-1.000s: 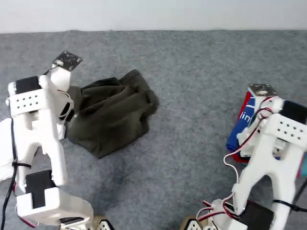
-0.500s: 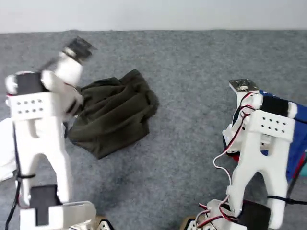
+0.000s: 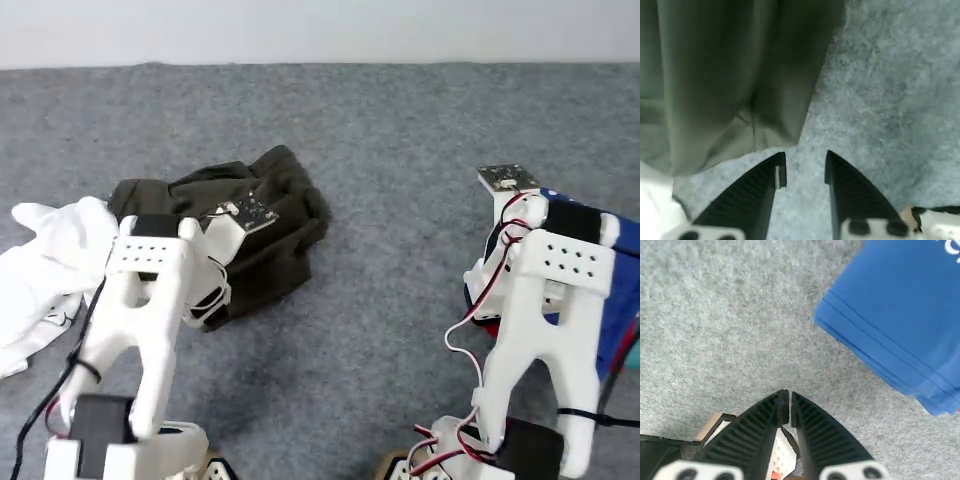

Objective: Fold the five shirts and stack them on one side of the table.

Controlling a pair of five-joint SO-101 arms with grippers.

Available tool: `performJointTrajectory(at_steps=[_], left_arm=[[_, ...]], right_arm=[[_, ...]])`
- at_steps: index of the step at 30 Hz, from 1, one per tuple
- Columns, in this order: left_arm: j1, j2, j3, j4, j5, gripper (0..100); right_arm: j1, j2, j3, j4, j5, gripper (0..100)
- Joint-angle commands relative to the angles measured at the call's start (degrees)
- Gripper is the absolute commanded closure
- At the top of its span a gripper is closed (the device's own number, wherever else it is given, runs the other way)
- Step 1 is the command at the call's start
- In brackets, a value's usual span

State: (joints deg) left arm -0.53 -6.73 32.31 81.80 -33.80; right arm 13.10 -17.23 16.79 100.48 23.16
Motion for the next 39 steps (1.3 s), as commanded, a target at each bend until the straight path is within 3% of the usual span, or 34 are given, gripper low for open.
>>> performJointTrajectory(at_steps=[1,10,17,21,25,32,39], left_arm=[[0.53,4.13,-0.13,-2.29,-0.35,85],[0.53,12.04,-0.22,-12.40,3.34,85],[0.44,12.75,0.31,-15.65,3.34,86],[0.70,13.63,1.36,-19.16,5.01,94],[1.05,13.54,0.57,-17.85,5.01,99],[1.05,-2.37,-11.03,-4.31,5.27,99],[3.34,-17.14,-24.92,-3.60,5.36,99]], right_arm=[[-0.04,-2.51,-0.44,2.24,-0.62,98.3],[-0.04,-2.59,-0.44,2.33,-0.62,98.3],[-0.04,-2.59,-0.44,2.33,-0.62,98.3],[-0.04,-2.59,-0.44,2.33,-0.62,98.3],[0.04,-2.59,-0.44,2.33,-0.62,98.3],[0.04,-2.68,-0.70,2.33,-0.53,98.4],[0.04,-2.68,-0.70,2.33,-0.44,98.4]])
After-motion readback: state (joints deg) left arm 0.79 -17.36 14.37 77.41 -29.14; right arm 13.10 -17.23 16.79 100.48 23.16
